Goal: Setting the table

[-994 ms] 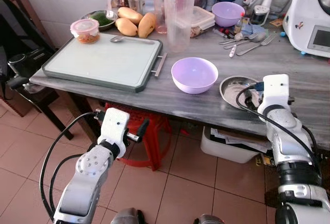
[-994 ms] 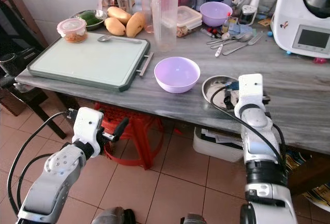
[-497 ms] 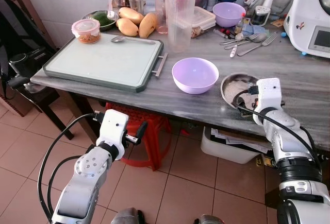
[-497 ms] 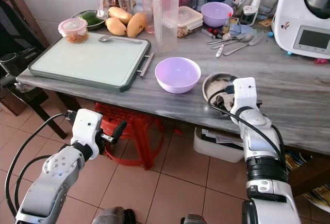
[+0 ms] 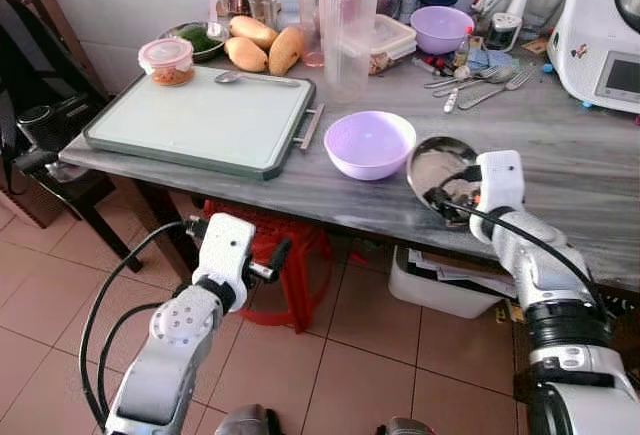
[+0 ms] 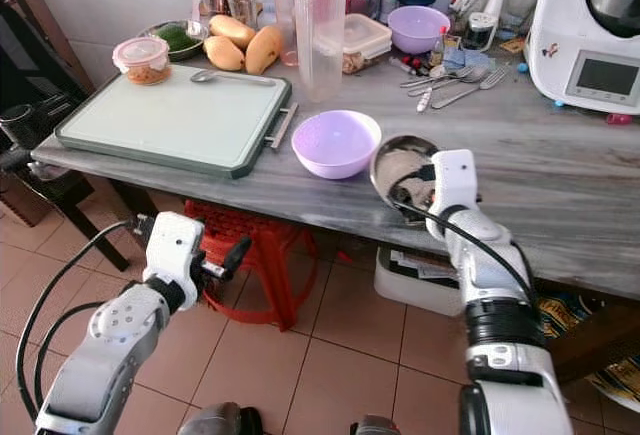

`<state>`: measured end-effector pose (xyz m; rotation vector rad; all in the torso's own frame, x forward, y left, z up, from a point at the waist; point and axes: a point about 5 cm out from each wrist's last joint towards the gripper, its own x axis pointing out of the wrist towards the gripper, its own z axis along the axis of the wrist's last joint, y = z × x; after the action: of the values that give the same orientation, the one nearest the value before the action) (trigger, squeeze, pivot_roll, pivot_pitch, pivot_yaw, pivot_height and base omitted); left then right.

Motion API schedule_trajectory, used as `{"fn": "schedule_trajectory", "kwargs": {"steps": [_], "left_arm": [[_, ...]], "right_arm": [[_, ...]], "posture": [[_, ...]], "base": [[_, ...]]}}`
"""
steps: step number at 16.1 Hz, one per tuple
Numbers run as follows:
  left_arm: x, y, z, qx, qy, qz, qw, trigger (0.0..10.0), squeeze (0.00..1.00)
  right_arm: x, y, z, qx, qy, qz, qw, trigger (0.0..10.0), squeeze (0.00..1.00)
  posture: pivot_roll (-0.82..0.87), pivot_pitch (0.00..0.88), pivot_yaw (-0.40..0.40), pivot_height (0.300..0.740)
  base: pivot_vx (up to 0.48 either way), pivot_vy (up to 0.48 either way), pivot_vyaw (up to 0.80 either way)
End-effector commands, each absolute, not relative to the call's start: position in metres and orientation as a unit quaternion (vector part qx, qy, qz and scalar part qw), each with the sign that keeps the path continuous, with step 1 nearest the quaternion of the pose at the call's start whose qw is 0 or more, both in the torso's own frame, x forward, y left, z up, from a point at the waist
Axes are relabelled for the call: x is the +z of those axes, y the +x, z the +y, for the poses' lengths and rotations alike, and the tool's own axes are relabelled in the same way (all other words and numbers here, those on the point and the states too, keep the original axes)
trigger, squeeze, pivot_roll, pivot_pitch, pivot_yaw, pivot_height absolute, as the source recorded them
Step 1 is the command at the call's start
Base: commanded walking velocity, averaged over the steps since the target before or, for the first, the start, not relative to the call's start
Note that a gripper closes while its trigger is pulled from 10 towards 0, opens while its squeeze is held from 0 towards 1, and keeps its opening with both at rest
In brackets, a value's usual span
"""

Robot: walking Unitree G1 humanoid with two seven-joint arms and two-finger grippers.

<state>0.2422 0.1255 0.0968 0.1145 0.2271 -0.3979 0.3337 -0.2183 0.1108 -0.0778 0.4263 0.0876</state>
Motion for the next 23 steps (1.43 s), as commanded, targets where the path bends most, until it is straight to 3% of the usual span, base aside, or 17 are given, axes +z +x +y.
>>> {"fn": "schedule_trajectory", "kwargs": {"steps": [1, 2, 4, 9, 15, 19, 23], "left_arm": [[0.099, 0.244, 0.127, -0.194, 0.06, 0.113, 0.973, 10.0, 0.0], [0.099, 0.245, 0.128, -0.193, 0.06, 0.112, 0.973, 10.0, 0.0], [0.099, 0.246, 0.128, -0.193, 0.06, 0.111, 0.973, 10.0, 0.0], [0.1, 0.252, 0.124, -0.195, 0.057, 0.104, 0.974, 10.0, 0.0], [0.105, 0.268, 0.128, -0.172, 0.062, 0.069, 0.981, 10.0, 0.0], [0.104, 0.27, 0.131, -0.161, 0.055, 0.064, 0.983, 10.0, 0.0], [0.102, 0.265, 0.125, -0.169, 0.048, 0.065, 0.982, 10.0, 0.0]], "right_arm": [[0.11, 0.334, -0.213, 0.053, -0.033, 0.222, 0.973, 10.0, 0.64], [0.112, 0.334, -0.213, 0.054, -0.034, 0.221, 0.973, 10.0, 0.62], [0.116, 0.332, -0.215, 0.048, -0.045, 0.218, 0.974, 10.0, 0.47], [0.125, 0.329, -0.225, -0.01, -0.048, 0.203, 0.978, 10.0, 0.28], [0.166, 0.333, -0.23, -0.07, -0.061, 0.058, 0.994, 10.0, 0.28], [0.154, 0.32, -0.236, -0.098, -0.111, 0.08, 0.986, 10.0, 0.27], [0.153, 0.296, -0.262, -0.227, -0.134, 0.063, 0.962, 10.0, 0.28]], "posture": [[-0.01, 0.0, 0.048, 0.74], [-0.01, 0.0, 0.048, 0.74], [-0.02, 0.0, 0.047, 0.74], [-0.03, 0.0, 0.054, 0.74], [-0.03, 0.0, 0.029, 0.74], [-0.05, 0.0, 0.029, 0.74], [-0.05, 0.0, 0.038, 0.74]], "base": [[0.0, 0.0, 0.0], [0.0, 0.0, 0.0], [0.0, 0.0, 0.0], [0.0, 0.0, 0.0], [0.0, 0.0, 0.0], [0.0, 0.0, 0.0], [0.0, 0.0, 0.0]]}}
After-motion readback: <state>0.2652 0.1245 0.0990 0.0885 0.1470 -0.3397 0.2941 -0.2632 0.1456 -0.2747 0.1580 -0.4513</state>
